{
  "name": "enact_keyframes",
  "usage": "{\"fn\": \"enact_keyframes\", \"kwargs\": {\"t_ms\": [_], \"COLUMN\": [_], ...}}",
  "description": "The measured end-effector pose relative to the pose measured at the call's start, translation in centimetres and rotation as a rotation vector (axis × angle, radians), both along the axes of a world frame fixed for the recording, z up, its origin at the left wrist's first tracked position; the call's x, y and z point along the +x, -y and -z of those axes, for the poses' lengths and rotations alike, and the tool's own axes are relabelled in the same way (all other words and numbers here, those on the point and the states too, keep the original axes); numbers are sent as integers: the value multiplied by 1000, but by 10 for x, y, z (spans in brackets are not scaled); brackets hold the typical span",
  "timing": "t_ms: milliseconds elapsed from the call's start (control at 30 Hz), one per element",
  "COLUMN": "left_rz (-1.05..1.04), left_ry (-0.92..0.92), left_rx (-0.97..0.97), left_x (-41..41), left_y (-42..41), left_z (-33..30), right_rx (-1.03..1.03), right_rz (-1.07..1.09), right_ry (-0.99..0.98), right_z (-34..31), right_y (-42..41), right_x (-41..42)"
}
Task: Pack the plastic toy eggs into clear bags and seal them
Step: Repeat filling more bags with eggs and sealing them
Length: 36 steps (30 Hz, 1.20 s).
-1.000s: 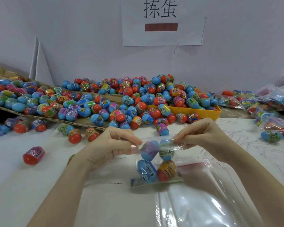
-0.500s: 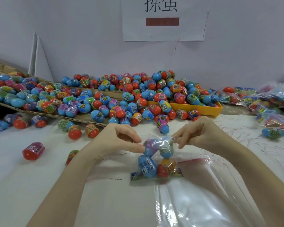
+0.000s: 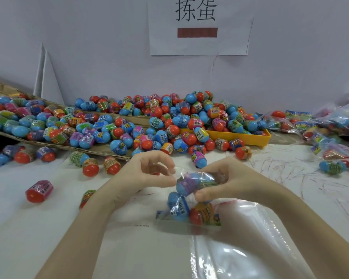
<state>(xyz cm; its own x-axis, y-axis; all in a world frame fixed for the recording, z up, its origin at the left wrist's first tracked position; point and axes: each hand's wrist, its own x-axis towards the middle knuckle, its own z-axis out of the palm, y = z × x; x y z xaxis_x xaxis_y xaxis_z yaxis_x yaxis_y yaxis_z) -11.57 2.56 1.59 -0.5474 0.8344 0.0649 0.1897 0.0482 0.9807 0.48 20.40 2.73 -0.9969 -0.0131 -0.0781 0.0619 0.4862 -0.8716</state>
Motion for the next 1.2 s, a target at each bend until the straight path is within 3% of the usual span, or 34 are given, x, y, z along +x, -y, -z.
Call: {"fn": "enact_keyframes", "kwargs": {"t_ms": [133,233,367,633,933,1067,1200], "left_rz": [-71,17,34,178,287,64,-99], "left_ry": [6,-37,-41,38,123,239,141], "left_rx": [-42,-130,-59,87,194,302,264], "left_x": [10,20,16,11,9,4,12], "left_y": [-9,-11,-8,-1,3,0,-9], "left_z": [-1,-4,-5,-9,-10,-10,-4], "right_rx": [-52,-72,-82,-300,-354,-372,-407], "right_rz": [-23,-35,-68,-105,-125,-84,-46], "right_ry": [-41,-118,-135,-143,-201,-276,-297], "right_z": [-2,-5,-8,-18,-17,-18,-21], "right_y": [1,2,-1,-10,-18,-32,-42], "right_x": [2,3,4,11,13,18,23]}}
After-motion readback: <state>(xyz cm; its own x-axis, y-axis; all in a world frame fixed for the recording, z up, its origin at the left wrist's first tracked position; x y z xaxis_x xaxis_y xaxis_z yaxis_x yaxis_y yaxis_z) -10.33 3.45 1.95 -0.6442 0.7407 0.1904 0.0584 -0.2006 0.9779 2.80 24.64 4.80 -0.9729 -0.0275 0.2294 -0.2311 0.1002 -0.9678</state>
